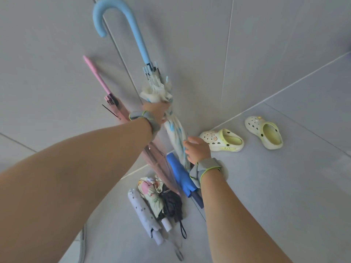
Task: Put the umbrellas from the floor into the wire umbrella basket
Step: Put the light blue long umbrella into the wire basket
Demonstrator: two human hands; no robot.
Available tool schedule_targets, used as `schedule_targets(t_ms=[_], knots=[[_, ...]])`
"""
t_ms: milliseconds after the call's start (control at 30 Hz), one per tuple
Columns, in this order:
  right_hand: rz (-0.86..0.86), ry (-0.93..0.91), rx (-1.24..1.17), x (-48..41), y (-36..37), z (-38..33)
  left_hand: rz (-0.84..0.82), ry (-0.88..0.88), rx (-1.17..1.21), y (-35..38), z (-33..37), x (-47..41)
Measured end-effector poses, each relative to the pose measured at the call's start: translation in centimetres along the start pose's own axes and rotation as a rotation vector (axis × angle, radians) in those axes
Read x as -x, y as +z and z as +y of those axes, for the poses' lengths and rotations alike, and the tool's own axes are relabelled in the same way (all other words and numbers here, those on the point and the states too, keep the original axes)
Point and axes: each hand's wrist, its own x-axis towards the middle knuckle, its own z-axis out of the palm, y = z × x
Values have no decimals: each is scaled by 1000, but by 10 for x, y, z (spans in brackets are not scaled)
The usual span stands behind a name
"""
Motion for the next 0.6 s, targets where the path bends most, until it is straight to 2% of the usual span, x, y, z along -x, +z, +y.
schedule_targets(t_ms=[167,400,600], knots=[[77,-162,165,30,10,-21,-39,126,-38,-2,-1,41],[109,-465,421,99,17,-32,-95,141,72,-55,1,102],[71,-512,609,162,25,-69,-167,141,158,-111,24,166]])
